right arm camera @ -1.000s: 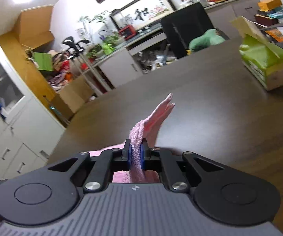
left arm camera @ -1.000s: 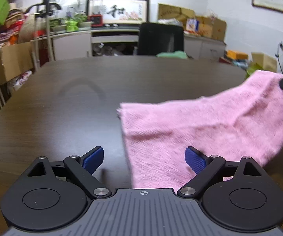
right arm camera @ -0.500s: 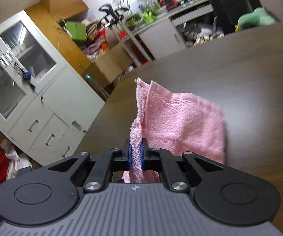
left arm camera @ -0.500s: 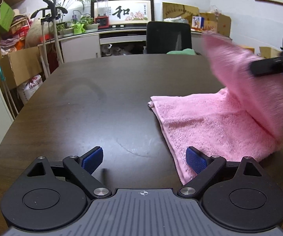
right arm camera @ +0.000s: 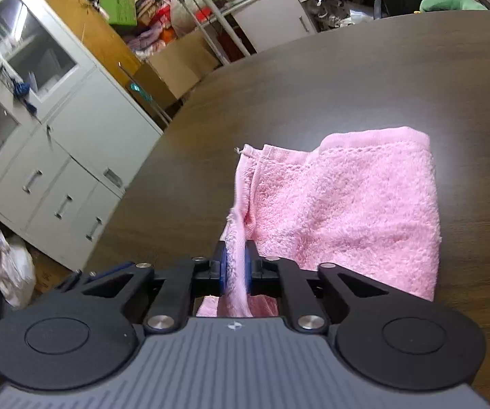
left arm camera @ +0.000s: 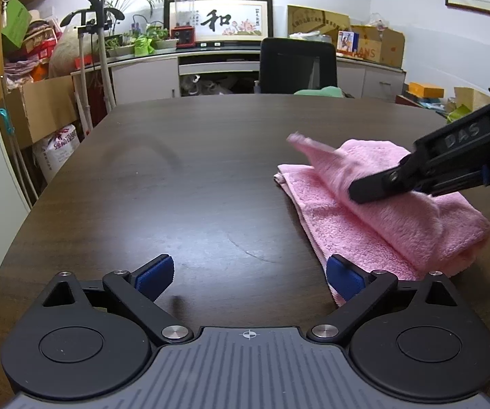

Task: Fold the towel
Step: 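Lift the towel end with the right gripper and fold it over, then open the right gripper and smooth the folded towel with both grippers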

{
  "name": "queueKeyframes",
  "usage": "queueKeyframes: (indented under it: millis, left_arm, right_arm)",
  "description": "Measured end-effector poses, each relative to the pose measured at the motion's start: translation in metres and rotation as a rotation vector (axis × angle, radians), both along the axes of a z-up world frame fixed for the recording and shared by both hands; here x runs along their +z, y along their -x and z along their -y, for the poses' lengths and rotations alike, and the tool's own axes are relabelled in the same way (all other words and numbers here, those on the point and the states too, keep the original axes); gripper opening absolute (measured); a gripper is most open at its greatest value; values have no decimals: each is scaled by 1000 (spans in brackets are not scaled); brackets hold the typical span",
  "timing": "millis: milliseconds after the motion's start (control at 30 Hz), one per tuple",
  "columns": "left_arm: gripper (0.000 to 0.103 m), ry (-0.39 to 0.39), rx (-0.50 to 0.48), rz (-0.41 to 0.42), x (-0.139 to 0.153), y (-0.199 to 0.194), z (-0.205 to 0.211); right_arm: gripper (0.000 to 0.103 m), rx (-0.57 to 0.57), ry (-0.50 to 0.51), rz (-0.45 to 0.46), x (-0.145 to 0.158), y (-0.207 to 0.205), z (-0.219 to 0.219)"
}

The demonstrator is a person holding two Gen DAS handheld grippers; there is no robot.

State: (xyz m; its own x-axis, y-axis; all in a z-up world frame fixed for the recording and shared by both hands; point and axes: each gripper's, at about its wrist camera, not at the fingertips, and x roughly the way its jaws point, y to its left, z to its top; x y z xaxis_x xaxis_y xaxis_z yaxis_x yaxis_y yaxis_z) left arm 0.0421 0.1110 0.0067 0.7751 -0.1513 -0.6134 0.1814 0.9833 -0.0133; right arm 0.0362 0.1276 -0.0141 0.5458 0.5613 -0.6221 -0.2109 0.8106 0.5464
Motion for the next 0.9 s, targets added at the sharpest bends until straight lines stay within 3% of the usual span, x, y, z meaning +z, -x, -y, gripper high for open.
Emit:
queueKeyframes:
  millis: [100, 133, 167, 200, 300, 433, 500, 600, 733, 833, 900]
  left_arm:
    - [98, 7, 10, -4, 0, 0, -2]
    - [98, 10, 14, -6, 0, 0, -4]
    - [98, 12, 18, -7, 0, 0, -4]
    - [98, 13, 21, -9, 0, 0, -5]
    - [98, 16, 29, -9, 0, 0, -8]
    - [98, 20, 60, 0, 3, 0, -14]
    - [98, 28, 96, 15, 6, 0, -22]
    - [98, 43, 157, 36, 10, 0, -34]
    - [98, 20, 184, 45, 10, 0, -37]
    - [98, -17, 170, 51, 9, 1, -31]
    - [98, -32, 148, 64, 10, 2, -25]
  right_arm:
    - [36, 22, -4, 10, 7, 4, -4]
    - [44, 29, -7, 18, 11, 6, -4]
    - [60, 34, -18, 45, 20, 10, -2]
    - [65, 39, -30, 75, 29, 15, 0]
    - [66, 32, -26, 144, 49, 25, 6]
    - [65, 9, -74, 109, 48, 28, 22]
    - [63, 32, -240, 14, 28, 23, 30]
    - [63, 71, -400, -96, -2, 17, 27]
    - [59, 70, -370, -177, -27, 11, 12]
    - [61, 76, -333, -145, -17, 16, 10]
    - [63, 67, -283, -66, 6, 25, 15]
